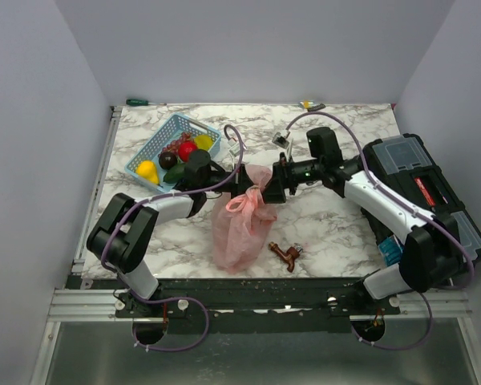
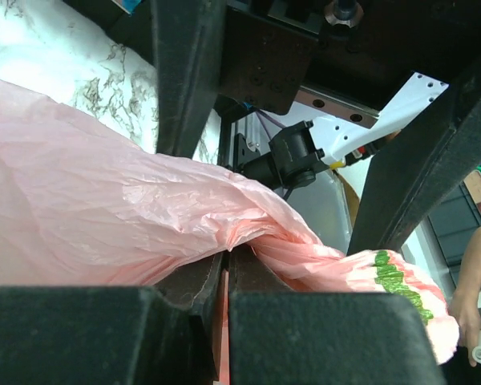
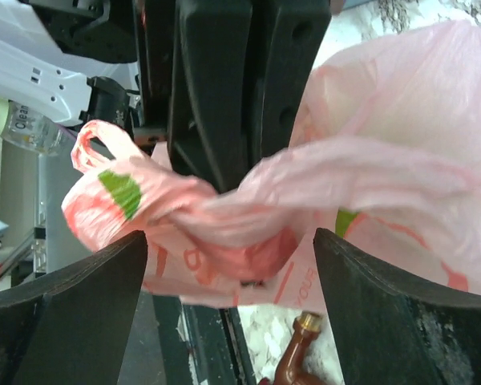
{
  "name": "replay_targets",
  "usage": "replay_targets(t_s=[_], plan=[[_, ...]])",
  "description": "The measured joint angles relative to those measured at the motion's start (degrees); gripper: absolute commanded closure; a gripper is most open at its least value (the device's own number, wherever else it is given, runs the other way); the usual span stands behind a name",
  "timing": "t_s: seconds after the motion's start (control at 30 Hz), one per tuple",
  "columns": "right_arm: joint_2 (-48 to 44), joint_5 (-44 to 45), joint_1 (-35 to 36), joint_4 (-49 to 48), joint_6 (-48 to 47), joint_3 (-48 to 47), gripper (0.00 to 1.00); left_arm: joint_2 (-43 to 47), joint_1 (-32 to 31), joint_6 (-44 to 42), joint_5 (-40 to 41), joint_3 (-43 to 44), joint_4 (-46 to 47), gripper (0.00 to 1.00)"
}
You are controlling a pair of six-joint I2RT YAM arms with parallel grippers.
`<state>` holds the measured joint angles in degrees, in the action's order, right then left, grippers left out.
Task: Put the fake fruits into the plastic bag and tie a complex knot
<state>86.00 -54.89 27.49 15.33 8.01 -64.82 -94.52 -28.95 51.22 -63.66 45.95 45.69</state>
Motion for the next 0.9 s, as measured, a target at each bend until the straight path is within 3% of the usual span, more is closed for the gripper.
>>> replay_targets(t_s=[0.33, 0.63, 0.8, 0.9], plan=[[-3.45, 0.17, -1.09, 3.52, -0.96, 3.28, 0.15, -0.55, 0.33, 4.0, 0.02, -0.44, 4.9, 1.0], [1.62, -2.69, 0.33, -8.87, 9.64, 4.04, 0.14, -3.89, -1.68, 11.65, 0.46, -0.66, 12.41, 1.0], [2.51, -2.78, 1.88, -12.59, 12.33, 4.02, 0.07, -6.38, -3.45, 14.71, 0.72, -0.66, 15.13, 1.0], [2.49, -2.12, 1.79, -9.68, 9.77, 2.97, 0.01, -6.54, -3.26, 15.41, 1.03, -0.66, 15.91, 1.0]])
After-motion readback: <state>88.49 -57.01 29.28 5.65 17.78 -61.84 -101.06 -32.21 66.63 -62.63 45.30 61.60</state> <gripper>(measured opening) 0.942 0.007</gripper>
